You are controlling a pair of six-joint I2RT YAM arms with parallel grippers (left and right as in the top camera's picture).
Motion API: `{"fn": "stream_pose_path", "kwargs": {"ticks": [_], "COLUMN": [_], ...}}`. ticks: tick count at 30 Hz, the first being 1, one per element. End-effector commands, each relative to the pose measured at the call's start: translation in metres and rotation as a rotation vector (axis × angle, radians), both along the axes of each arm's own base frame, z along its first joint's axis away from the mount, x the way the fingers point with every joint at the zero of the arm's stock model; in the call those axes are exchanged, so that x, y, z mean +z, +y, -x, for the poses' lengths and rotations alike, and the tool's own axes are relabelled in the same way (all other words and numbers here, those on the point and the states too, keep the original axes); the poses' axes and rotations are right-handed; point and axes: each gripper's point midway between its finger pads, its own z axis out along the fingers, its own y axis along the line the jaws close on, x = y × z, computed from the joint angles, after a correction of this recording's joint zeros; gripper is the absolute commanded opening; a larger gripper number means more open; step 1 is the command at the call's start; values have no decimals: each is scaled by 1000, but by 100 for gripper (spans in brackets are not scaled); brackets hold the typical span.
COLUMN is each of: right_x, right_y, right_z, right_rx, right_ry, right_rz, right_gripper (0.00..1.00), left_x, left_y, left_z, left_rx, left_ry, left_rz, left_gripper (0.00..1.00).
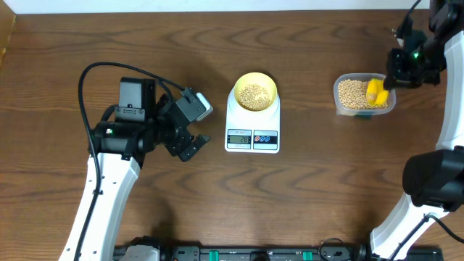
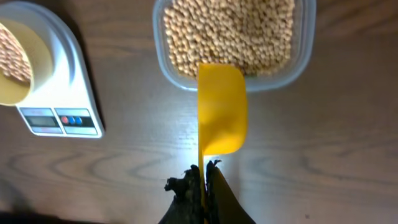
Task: Scoop item into bowl and weigh 50g on scale
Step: 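Lower the scoop into the soybeans with the right gripper, then drag the scoop through the soybeans and lift it out, right gripper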
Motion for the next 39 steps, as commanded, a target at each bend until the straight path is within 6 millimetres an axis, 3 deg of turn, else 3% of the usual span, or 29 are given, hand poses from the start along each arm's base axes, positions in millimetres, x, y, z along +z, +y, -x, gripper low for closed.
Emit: {"fn": "stream_pose_path", "kwargs": {"ticks": [1,8,16,24,32,39], "right_x": [7,10,1,-23,-58,-70], "right_y": [-5,-8,-19,-18,-22,-38], "right_z": [0,-33,-37,-30,-54,-67], "right_rx": [49,82,121,165,182,174], "right_ry": [-29,-161,-146,-51,-35,-42], "right_rz": [30,72,128,108,106,190], "right_gripper": [1,1,1,1,1,1], "left_x": [-1,-1,-1,-1,-1,-1], "left_y": [1,1,1,1,1,1], "left_z": [1,1,1,1,1,1], "left_rx": [-8,-8,-8,-8,-8,-8], "left_ry": [-2,-2,-1,-1,-2,-2], "left_rz": [-4,-4,-4,-4,-4,-5], "left_gripper": [95,95,95,95,95,95]}}
